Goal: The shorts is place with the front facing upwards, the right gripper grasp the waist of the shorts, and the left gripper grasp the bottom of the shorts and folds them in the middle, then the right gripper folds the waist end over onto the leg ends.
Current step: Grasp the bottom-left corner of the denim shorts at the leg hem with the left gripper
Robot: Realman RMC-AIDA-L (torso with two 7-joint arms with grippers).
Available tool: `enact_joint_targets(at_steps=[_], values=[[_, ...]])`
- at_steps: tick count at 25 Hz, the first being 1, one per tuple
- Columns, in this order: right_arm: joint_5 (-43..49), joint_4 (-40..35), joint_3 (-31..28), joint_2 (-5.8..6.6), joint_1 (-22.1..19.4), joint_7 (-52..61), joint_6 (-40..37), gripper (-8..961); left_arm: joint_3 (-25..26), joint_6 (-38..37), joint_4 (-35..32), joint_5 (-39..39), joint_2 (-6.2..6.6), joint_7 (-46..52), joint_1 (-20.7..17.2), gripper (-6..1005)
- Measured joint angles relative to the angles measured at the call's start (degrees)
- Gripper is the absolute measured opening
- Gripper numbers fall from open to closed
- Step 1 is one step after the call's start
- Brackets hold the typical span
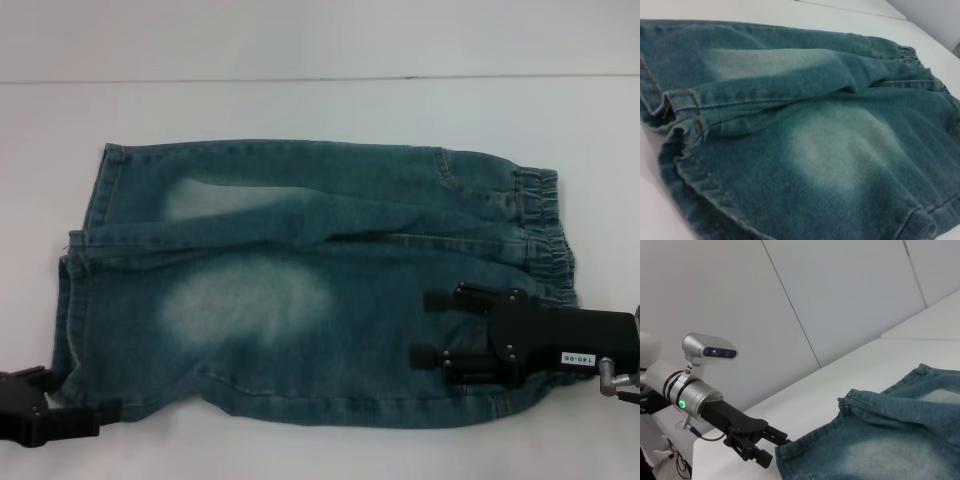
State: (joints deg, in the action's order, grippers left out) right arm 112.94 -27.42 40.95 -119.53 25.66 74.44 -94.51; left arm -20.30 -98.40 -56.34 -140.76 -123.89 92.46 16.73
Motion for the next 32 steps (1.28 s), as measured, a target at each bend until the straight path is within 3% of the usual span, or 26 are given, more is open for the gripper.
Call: enact_joint_targets(at_steps=[14,20,22,24,32], values=[[0.0,0.0,0.0,0.00,-0.1,0.0,0.0,947,-2.3,0.4,-1.5,-0.5,0.17,1.2,0.3,883],[-0.2,0.0,-0.1,0.00,-0.1,0.0,-0.4,946,-2.5,0.7,-2.0,-0.4,0.03,1.2,0.3,664],[-0.3,0.0,-0.7,0.00,-0.3,0.0,-1.1,946,-2.5,0.7,-2.3,-0.1,0.02,1.2,0.3,455],[-0.4,-0.2,-1.7,0.00,-0.5,0.1,-1.9,946,-2.5,0.7,-2.5,0.0,-0.01,1.2,0.4,364],[-0.5,-0.1,-14.9,1.61,-3.5,6.7,-7.2,947,-2.7,0.6,-2.7,2.0,-0.19,0.9,0.6,51]])
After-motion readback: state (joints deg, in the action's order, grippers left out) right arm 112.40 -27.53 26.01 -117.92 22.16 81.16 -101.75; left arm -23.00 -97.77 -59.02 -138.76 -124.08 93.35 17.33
